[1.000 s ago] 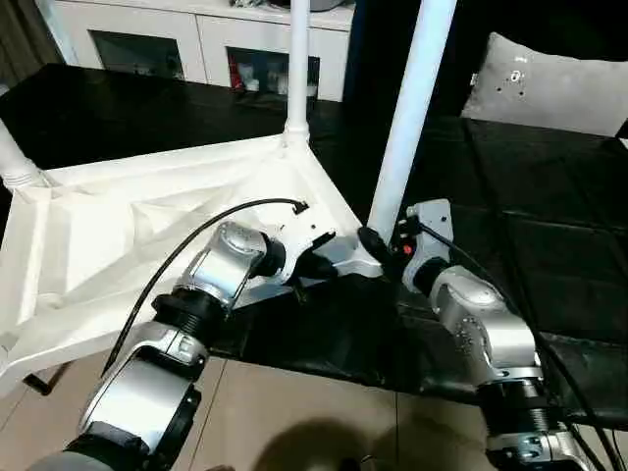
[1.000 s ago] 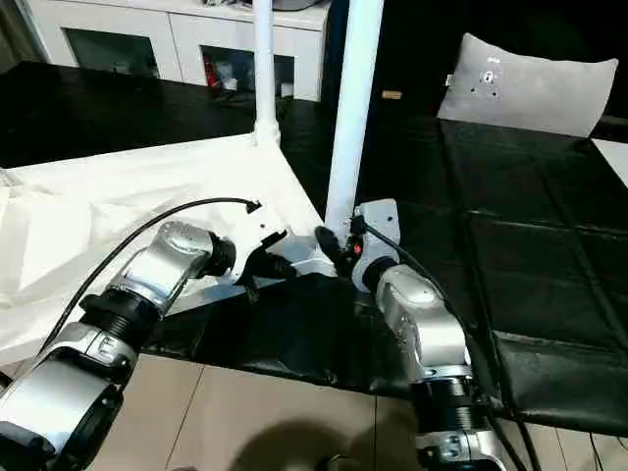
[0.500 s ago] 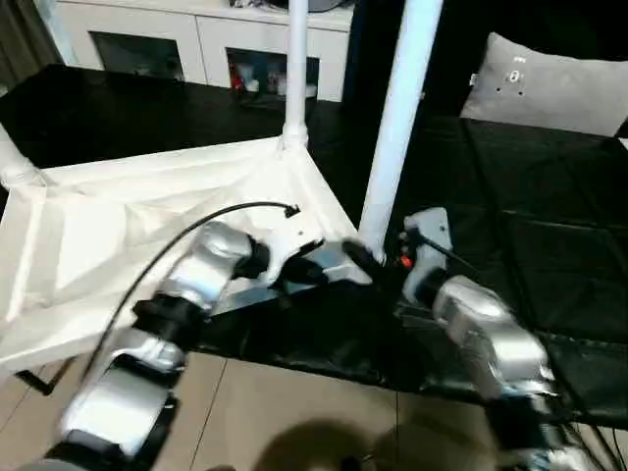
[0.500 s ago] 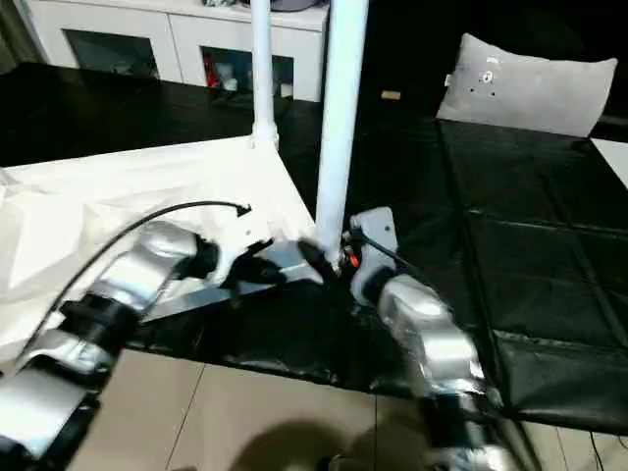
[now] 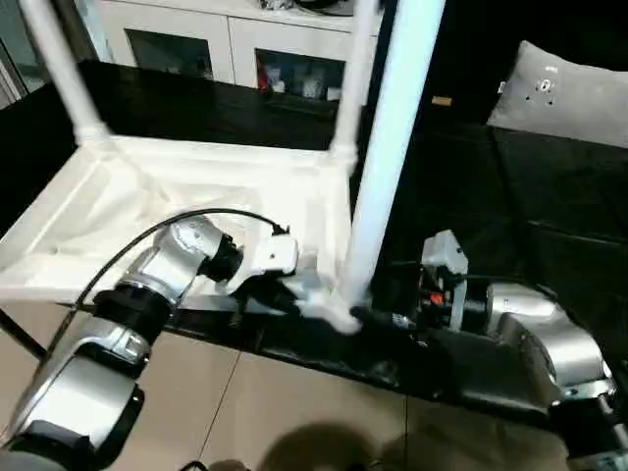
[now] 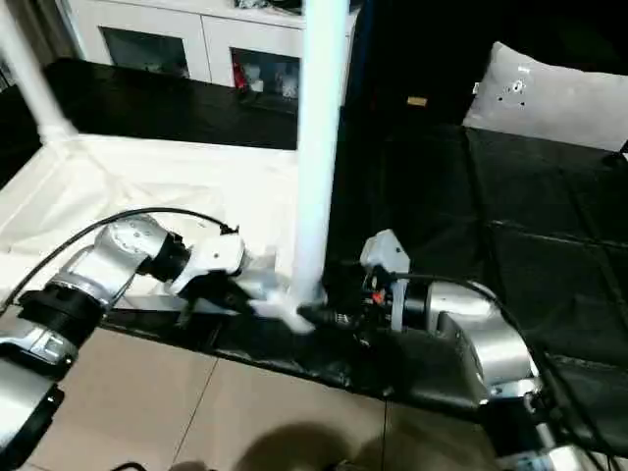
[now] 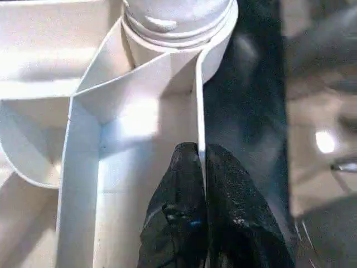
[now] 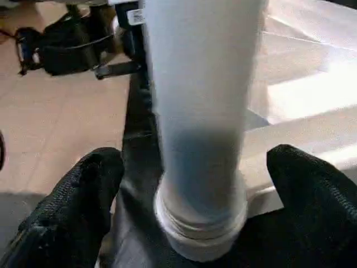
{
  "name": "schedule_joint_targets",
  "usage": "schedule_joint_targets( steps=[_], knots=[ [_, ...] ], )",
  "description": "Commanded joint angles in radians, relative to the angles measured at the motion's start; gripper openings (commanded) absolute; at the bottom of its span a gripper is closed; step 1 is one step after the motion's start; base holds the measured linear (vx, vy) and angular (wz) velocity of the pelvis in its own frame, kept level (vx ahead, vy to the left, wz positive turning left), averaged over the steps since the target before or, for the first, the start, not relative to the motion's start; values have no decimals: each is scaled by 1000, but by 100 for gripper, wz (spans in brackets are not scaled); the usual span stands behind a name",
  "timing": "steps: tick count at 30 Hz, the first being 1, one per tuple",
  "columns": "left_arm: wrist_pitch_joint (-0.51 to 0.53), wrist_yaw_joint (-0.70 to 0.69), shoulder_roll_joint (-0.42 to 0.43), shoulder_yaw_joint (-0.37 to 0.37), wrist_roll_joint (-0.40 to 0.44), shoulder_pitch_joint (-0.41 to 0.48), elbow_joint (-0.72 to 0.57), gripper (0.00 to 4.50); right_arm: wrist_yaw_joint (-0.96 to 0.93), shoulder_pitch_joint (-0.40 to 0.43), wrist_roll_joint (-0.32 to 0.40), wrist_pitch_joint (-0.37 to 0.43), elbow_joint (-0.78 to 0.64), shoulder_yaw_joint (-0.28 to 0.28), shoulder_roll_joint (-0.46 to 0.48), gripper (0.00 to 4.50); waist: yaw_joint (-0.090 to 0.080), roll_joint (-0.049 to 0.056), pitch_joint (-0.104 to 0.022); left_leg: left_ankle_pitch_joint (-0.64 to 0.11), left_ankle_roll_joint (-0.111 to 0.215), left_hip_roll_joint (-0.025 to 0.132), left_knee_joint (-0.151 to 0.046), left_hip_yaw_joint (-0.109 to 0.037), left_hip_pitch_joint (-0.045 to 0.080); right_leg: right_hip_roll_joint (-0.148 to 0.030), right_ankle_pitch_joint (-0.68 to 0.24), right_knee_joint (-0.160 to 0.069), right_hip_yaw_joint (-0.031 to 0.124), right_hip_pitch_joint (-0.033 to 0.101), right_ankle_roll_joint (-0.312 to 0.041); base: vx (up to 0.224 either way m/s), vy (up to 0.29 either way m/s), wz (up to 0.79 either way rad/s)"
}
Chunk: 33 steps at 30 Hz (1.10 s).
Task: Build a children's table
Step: Rotate leg to tighten
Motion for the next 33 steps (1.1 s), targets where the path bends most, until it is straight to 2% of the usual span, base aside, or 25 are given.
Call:
schedule_joint_targets(
  steps=[1, 2, 3, 5, 8, 13, 19, 20, 21, 23, 25, 27, 31, 33],
  knots=[
    [-37, -60, -6, -35, 6, -21, -22, 0, 48, -20, 7, -6, 15, 15, -15, 449, -1, 4, -78, -172, 43, 4, -69, 18, -4, -56, -301, -78, 33, 78, -182, 0, 0, 0],
    [-37, -61, -6, -36, 5, -21, -23, 0, 50, -20, 7, -6, 15, 16, -15, 449, -1, 4, -77, -176, 44, 3, -68, 18, -4, -55, -312, -78, 32, 78, -181, 0, 0, 0],
    [-56, -92, -9, -44, -4, -19, -27, 0, 90, -32, 23, 4, 22, 26, -24, 415, 1, 5, -78, -174, 44, 4, -68, 18, -3, -57, -319, -79, 32, 78, -177, 0, 0, 0],
    [-73, -109, -14, -48, -5, -22, -23, 0, 121, -38, 36, 18, 24, 37, -31, 410, 2, 2, -80, -160, 50, 5, -67, 18, -4, -55, -294, -75, 32, 79, -186, 0, 0, 0],
    [-83, -115, -17, -52, -5, -27, -19, 0, 145, -43, 42, 29, 26, 49, -36, 371, 5, 3, -81, -147, 52, 6, -66, 19, -4, -55, -270, -72, 32, 79, -192, 0, 0, 0],
    [-95, -118, -21, -60, -7, -35, -10, 0, 169, -49, 48, 36, 32, 63, -38, 338, 13, 4, -81, -146, 49, 6, -65, 19, -4, -56, -285, -73, 32, 78, -185, 0, 0, 0],
    [-111, -119, -26, -68, -11, -40, 2, 0, 193, -56, 51, 56, 44, 77, -36, 287, 15, 3, -82, -140, 45, 5, -64, 19, -5, -54, -271, -72, 31, 79, -185, 0, 0, 0],
    [-114, -119, -26, -70, -11, -40, 3, 0, 196, -57, 52, 62, 46, 80, -37, 281, 15, 6, -83, -138, 45, 4, -64, 19, -4, -54, -272, -72, 31, 79, -185, 0, 0, 0],
    [-116, -119, -25, -71, -12, -39, 4, 0, 198, -57, 52, 65, 46, 81, -37, 257, 16, 5, -82, -141, 44, 5, -65, 19, -5, -54, -271, -72, 31, 78, -186, 0, 0, 0],
    [-117, -119, -25, -72, -12, -39, 6, 0, 199, -58, 53, 70, 47, 81, -37, 244, 17, 5, -82, -147, 42, 5, -65, 19, -4, -54, -280, -73, 31, 78, -184, 0, 0, 0],
    [-117, -119, -25, -71, -12, -39, 8, 0, 197, -56, 61, 85, 42, 82, -36, 237, 17, -1, -81, -147, 42, 5, -65, 20, -4, -55, -295, -74, 31, 78, -179, 0, 0, 0],
    [-116, -119, -25, -71, -12, -38, 8, 0, 196, -55, 63, 88, 40, 82, -35, 215, 17, 0, -81, -148, 41, 5, -65, 20, -4, -55, -307, -75, 31, 78, -173, 0, 0, 0],
    [-49, -94, -44, -37, -26, -33, 1, 0, 133, -29, 99, 156, -9, 67, -1, 203, 17, 0, -81, -131, 42, 5, -65, 20, -5, -55, -294, -74, 32, 78, -171, 0, 0, 0],
    [4, -57, -56, -23, -28, -34, -4, 0, 76, -18, 101, 182, -33, 58, 26, 199, 14, 3, -80, -133, 36, 4, -66, 20, -6, -54, -293, -73, 32, 77, -170, 0, 0, 0]
  ],
)
